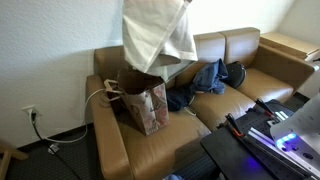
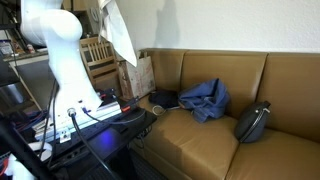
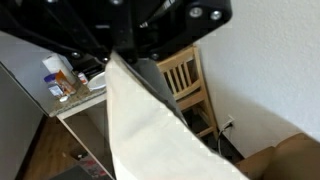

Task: Pick the white cloth on the couch and put it in the bag

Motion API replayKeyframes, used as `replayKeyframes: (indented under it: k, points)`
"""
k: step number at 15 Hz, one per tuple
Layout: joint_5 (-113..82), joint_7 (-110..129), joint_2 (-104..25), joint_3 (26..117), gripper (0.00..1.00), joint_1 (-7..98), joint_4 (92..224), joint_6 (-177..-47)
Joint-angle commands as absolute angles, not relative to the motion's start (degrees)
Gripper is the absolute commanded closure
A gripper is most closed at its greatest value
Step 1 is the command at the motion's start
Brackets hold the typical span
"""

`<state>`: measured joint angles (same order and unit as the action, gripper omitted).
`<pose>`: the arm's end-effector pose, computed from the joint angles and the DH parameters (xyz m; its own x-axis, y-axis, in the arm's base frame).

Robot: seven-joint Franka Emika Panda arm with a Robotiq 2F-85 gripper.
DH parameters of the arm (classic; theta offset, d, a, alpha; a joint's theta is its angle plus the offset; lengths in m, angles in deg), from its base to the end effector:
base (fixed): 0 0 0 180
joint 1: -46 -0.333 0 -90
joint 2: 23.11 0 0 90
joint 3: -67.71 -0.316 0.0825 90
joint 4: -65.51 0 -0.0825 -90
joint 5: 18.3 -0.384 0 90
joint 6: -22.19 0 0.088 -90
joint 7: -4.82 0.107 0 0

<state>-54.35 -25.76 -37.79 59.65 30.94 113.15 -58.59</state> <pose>0.5019 0.2694 0.8195 0.4283 0.6930 0.5799 0.9033 -0.3116 -0.2949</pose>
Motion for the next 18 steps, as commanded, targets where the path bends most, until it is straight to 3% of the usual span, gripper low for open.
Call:
replayKeyframes:
  k: [1, 18]
  points:
    - [-48.8, -29.8, -39.5, 59.9, 0.99, 29.8, 108.3, -58.9]
    - [-57.6, -39.4, -43.1, 54.9, 0.99, 30.6, 107.6, -50.9]
